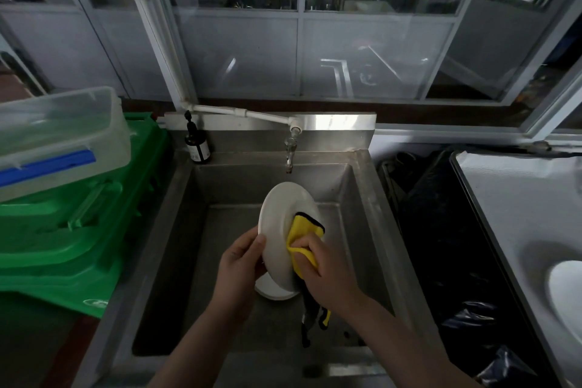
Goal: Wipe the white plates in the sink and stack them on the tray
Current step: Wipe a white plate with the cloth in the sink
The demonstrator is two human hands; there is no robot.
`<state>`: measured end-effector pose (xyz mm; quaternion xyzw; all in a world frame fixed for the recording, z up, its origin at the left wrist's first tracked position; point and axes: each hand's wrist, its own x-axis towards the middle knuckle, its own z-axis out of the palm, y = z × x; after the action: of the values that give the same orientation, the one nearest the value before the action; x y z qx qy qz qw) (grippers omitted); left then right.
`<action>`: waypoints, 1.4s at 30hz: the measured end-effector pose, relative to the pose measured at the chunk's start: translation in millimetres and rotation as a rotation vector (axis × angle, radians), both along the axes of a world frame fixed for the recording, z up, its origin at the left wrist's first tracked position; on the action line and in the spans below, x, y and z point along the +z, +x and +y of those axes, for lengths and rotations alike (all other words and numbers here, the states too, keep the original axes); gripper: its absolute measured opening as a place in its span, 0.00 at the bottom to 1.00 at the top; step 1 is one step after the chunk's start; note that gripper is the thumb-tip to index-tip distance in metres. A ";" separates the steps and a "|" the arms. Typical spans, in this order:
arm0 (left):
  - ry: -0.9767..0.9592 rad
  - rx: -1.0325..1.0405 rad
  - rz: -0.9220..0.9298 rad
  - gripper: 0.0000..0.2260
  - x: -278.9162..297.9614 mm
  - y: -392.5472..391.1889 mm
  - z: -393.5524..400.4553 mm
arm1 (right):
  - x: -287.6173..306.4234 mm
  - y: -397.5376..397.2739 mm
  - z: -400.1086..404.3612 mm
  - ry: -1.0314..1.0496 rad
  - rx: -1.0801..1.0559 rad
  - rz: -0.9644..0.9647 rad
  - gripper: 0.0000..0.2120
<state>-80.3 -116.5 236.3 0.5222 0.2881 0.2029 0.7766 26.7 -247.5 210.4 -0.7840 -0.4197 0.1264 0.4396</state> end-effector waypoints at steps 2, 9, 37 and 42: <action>-0.018 0.022 -0.004 0.12 1.0 0.3 1.3 | -5.1 0.3 -3.0 0.004 -0.002 -0.017 0.03; -0.082 0.092 -0.002 0.12 2.0 -0.6 2.7 | -16.8 5.0 -9.2 -0.042 -0.044 0.037 0.03; -0.069 0.200 -0.017 0.10 8.1 -0.5 -8.1 | 1.7 -17.2 17.5 -0.058 -0.453 0.429 0.06; 0.007 0.132 -0.010 0.11 8.3 -2.6 -10.4 | 6.1 -25.3 18.1 -0.058 -0.449 0.404 0.05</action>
<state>-82.9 -126.9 244.6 0.5037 0.3172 0.2572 0.7613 1.4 -229.4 216.5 -0.8284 -0.1364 0.1913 0.5084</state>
